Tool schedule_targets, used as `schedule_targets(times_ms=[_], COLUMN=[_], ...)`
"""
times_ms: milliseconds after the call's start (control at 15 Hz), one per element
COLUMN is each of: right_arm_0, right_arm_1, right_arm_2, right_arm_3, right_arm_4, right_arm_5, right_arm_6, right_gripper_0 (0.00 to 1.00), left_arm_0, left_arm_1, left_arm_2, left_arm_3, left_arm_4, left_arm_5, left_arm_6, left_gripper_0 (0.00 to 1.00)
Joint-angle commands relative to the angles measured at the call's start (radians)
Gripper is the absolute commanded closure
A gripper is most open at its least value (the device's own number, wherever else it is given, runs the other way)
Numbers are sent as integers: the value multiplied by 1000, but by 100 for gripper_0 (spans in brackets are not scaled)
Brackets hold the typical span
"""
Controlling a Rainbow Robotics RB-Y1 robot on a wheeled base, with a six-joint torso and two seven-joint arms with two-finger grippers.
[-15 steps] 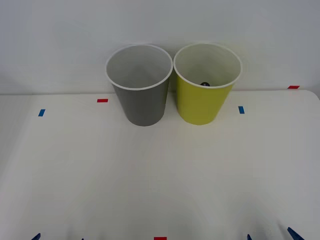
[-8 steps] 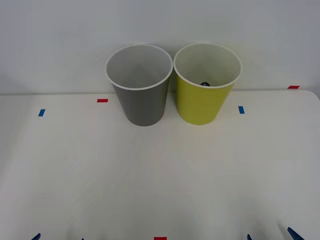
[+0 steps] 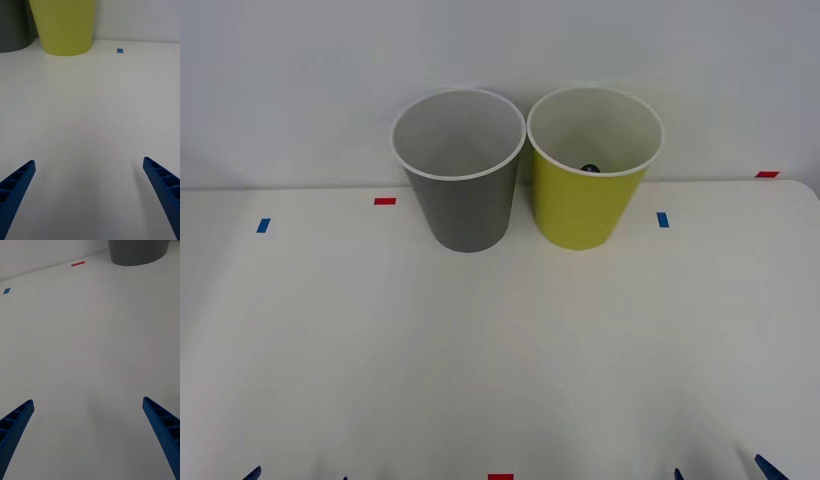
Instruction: Put cans in the gray bin and PET bottles in the light green bin.
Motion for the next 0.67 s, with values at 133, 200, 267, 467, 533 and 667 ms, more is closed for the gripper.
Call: schedule_targets(times_ms=[133, 200, 267, 467, 533, 667], right_arm_0=[0, 0, 0, 0, 0, 0], right_arm_1=[0, 0, 0, 0, 0, 0], right_arm_2=[0, 0, 0, 0, 0, 0], right_arm_3=[0, 0, 0, 0, 0, 0], right_arm_4=[0, 0, 0, 0, 0, 0], right_arm_5=[0, 0, 0, 0, 0, 0], right_arm_6=[0, 0, 0, 0, 0, 0], right_gripper_0=[0, 0, 0, 0, 0, 0], left_arm_0=[0, 0, 0, 0, 0, 0], left_arm_1=[0, 0, 0, 0, 0, 0], left_arm_2=[0, 0, 0, 0, 0, 0], left_arm_3=[0, 0, 0, 0, 0, 0], left_arm_4=[0, 0, 0, 0, 0, 0], left_arm_5=[0, 0, 0, 0, 0, 0], left_arm_6=[0, 0, 0, 0, 0, 0], left_gripper_0=[0, 0, 0, 0, 0, 0])
